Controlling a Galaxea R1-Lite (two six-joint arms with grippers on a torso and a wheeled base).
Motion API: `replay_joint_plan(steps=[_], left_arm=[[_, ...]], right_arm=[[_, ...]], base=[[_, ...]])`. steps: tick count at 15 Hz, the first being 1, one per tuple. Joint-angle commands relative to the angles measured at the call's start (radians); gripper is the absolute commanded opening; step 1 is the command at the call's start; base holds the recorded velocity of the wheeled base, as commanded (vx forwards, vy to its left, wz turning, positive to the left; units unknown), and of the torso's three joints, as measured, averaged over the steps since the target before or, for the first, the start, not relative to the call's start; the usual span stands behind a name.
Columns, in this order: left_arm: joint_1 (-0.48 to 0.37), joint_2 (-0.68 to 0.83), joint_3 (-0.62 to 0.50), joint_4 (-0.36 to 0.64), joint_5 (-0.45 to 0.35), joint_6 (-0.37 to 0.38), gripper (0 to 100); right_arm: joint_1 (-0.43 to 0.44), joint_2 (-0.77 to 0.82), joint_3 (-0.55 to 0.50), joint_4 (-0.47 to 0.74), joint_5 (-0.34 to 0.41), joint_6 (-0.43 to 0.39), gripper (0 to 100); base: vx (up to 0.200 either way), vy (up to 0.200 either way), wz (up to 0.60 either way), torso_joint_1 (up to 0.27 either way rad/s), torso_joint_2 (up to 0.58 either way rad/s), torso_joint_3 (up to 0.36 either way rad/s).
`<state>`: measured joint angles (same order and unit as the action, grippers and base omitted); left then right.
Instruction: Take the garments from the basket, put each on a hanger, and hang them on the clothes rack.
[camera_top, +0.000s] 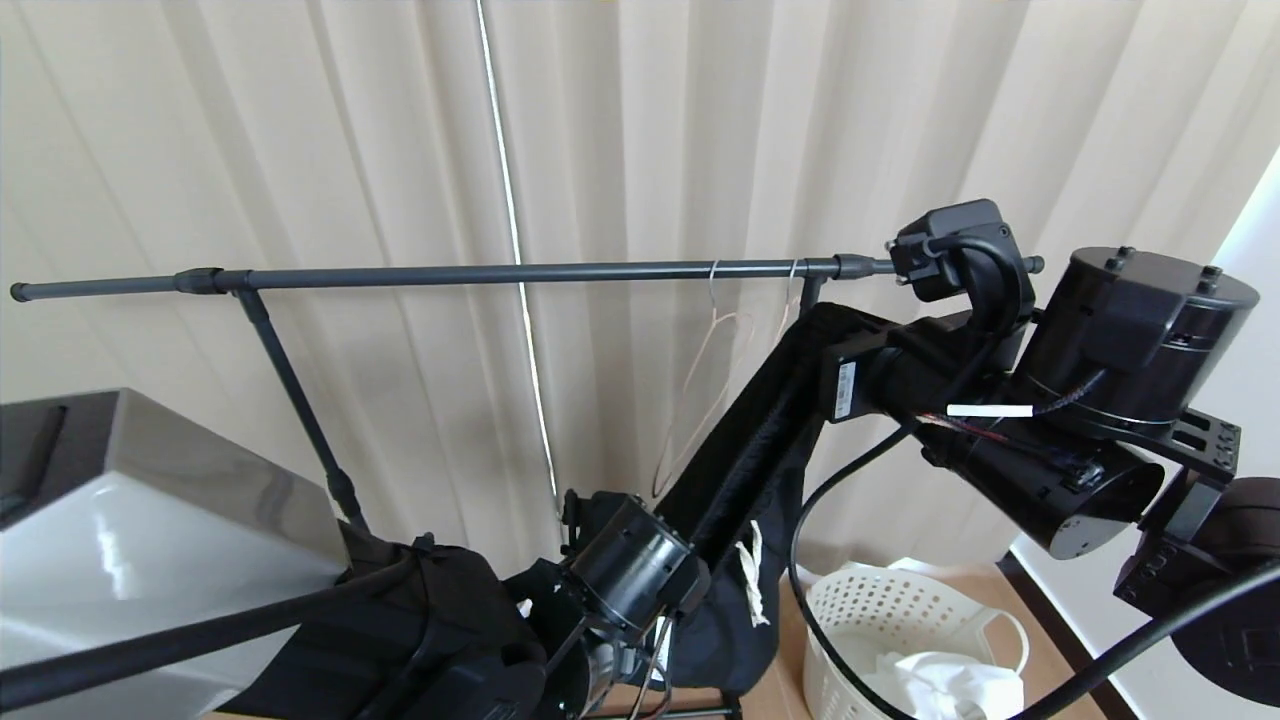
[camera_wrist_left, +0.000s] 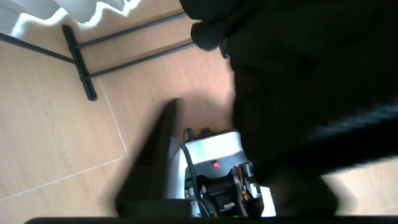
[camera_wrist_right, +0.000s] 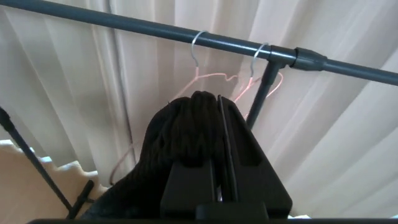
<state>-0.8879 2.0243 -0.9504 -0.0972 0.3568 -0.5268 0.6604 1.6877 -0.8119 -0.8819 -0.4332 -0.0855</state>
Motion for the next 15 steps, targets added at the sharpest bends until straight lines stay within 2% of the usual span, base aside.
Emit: replay_joint_plan(steps=[1,3,6,7,10,11,12,13,15], left_arm=[[0.000,-0.032,0.009,-0.001,0.025,0.001,0],[0.007,-0.081,0.007,0.001,0.039,0.004,0],[0.056,-0.190,-0.004,0.008,0.039,0.056,0],[0.124,-0.266,-0.044,0.008,0.037,0.157,0],[0.188,-0.337,-0.108,0.013,0.037,0.257,0],[0.188,-0.349,-0.111,0.013,0.037,0.280,0],[0.188,-0.363,-0.116,0.011,0.037,0.304,0],[0.187,-0.369,-0.126,0.011,0.039,0.309,0],[0.185,-0.372,-0.137,0.011,0.039,0.309,0]], right_arm=[[-0.041,-0.014,-0.006,0.008,0.001,-0.002,0],[-0.059,-0.017,-0.006,0.029,0.001,-0.005,0],[-0.074,-0.057,-0.035,0.230,0.008,0.001,0],[-0.074,-0.083,-0.084,0.405,0.013,0.052,0],[-0.067,-0.089,-0.243,0.721,0.074,0.244,0],[-0.067,-0.088,-0.302,0.819,0.119,0.303,0],[-0.067,-0.083,-0.411,0.969,0.209,0.417,0],[-0.068,-0.075,-0.457,1.022,0.254,0.478,0],[-0.068,-0.057,-0.469,1.025,0.258,0.504,0]], base=[[0.000,0.000,0.00,0.000,0.00,0.000],[0.000,0.000,0.00,0.000,0.00,0.000],[0.000,0.000,0.00,0.000,0.00,0.000],[0.000,0.000,0.00,0.000,0.00,0.000],[0.000,0.000,0.00,0.000,0.00,0.000],[0.000,0.000,0.00,0.000,0.00,0.000],[0.000,0.000,0.00,0.000,0.00,0.000],[0.000,0.000,0.00,0.000,0.00,0.000],[0.000,0.000,0.00,0.000,0.00,0.000]])
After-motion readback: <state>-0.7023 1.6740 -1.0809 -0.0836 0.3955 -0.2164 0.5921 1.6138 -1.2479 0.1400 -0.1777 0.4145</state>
